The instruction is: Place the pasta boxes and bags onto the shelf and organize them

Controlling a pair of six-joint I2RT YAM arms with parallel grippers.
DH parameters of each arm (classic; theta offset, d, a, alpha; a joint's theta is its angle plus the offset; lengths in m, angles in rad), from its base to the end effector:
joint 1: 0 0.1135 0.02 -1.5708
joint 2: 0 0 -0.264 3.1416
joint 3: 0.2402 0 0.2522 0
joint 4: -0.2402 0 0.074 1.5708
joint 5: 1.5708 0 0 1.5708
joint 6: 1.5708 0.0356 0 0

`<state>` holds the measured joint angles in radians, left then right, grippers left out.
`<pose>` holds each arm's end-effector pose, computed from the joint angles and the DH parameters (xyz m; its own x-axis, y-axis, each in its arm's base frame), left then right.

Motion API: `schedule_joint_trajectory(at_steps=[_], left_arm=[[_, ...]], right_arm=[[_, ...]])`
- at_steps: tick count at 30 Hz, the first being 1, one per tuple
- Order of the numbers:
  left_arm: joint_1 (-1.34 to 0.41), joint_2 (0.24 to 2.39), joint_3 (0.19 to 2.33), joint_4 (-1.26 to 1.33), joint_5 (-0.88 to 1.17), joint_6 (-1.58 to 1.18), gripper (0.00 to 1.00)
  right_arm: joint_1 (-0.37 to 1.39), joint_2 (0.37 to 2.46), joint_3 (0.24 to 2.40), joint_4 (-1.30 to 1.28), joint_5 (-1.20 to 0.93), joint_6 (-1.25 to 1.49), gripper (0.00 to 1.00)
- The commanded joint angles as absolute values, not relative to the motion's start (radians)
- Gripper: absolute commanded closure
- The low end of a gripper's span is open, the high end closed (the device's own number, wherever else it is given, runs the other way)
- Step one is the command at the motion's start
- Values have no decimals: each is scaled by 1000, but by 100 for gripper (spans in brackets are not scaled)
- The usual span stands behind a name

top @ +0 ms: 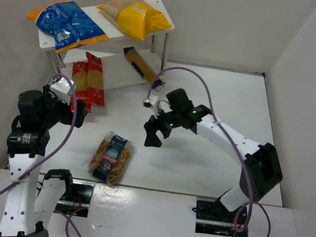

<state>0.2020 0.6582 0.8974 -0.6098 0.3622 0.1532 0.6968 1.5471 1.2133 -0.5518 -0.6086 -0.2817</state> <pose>0.1347 0.0147 0.3525 -0.3299 0.0781 -0.9408 0.1885 0.9819 0.0154 0.2401 0.2275 0.2739 -0.3469 -0.5877 -0.7309 -0.9374 0.2432 0.2493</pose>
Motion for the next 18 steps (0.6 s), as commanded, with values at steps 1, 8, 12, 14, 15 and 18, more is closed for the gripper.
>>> schedule_joint_trajectory(at_steps=[1,8,12,14,15,18], left_arm=[[224,647,890,-575,362,150,1],[224,658,890,-575,353,150,1],[224,667,890,-575,362,150,1],[224,667,890,-575,362,150,1],[224,667,890,-575,362,159,1],[224,667,890,-575,371,160,1]], right_arm=[[765,1621,1261,-427,-705,-261,0],[848,1773,1351,-388,-675,-314,0],[848,1842,1371,-367,-654,-327,0],[848,1874,1371,-354,-626,-337,0],[848,1888,1371,-354,-602,-337,0],[848,1911,1382,-354,-580,-370,0]])
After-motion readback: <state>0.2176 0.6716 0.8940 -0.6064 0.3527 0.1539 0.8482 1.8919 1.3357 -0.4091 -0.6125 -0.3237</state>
